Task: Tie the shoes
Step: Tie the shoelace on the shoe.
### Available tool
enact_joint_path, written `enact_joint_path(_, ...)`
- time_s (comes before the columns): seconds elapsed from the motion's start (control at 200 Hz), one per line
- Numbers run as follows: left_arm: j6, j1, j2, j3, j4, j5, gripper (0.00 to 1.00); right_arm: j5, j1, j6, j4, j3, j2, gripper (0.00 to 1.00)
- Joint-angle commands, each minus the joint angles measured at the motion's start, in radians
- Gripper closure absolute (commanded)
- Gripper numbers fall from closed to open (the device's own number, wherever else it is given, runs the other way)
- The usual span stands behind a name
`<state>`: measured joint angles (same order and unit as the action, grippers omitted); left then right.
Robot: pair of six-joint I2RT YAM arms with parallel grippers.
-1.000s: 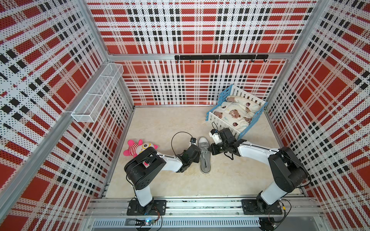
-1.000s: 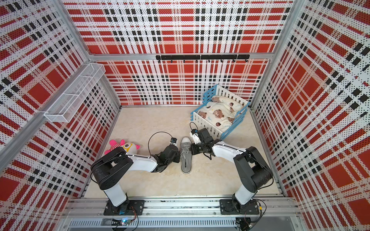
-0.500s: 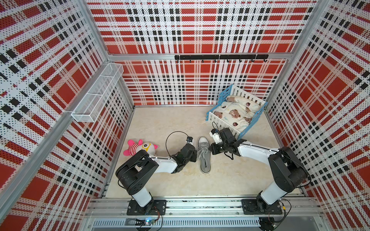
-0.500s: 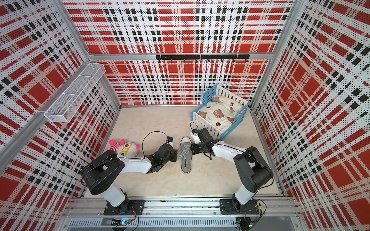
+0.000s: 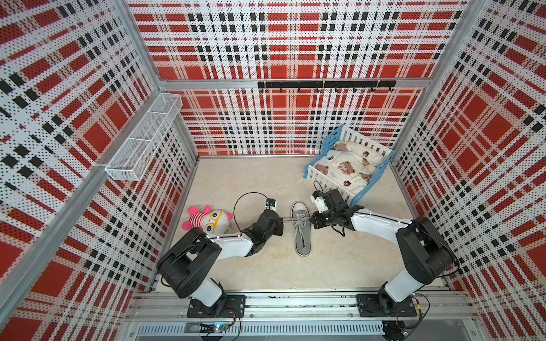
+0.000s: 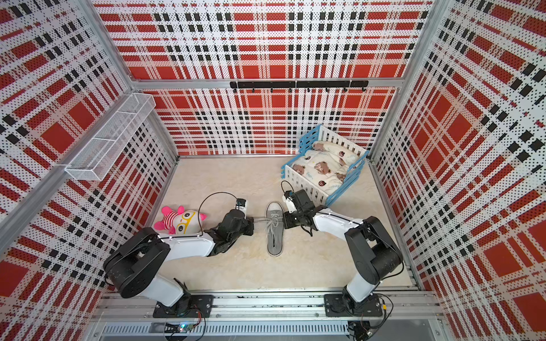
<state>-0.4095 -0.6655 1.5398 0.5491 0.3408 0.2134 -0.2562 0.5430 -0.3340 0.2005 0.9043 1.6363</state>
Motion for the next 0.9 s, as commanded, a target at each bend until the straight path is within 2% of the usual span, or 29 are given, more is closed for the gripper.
enact_joint_path(0.0, 0.017, 0.019, -0.026, -0.020, -0.017, -0.010, 1.00, 0.029, -0.004, -0.010, 0.034, 0.015, -0.023, 1.00)
enact_joint_path(0.897, 0.017, 0.074, -0.049, -0.083, -0.012, -0.025, 1.00, 0.143, -0.006, -0.014, 0.119, 0.038, 0.005, 1.00)
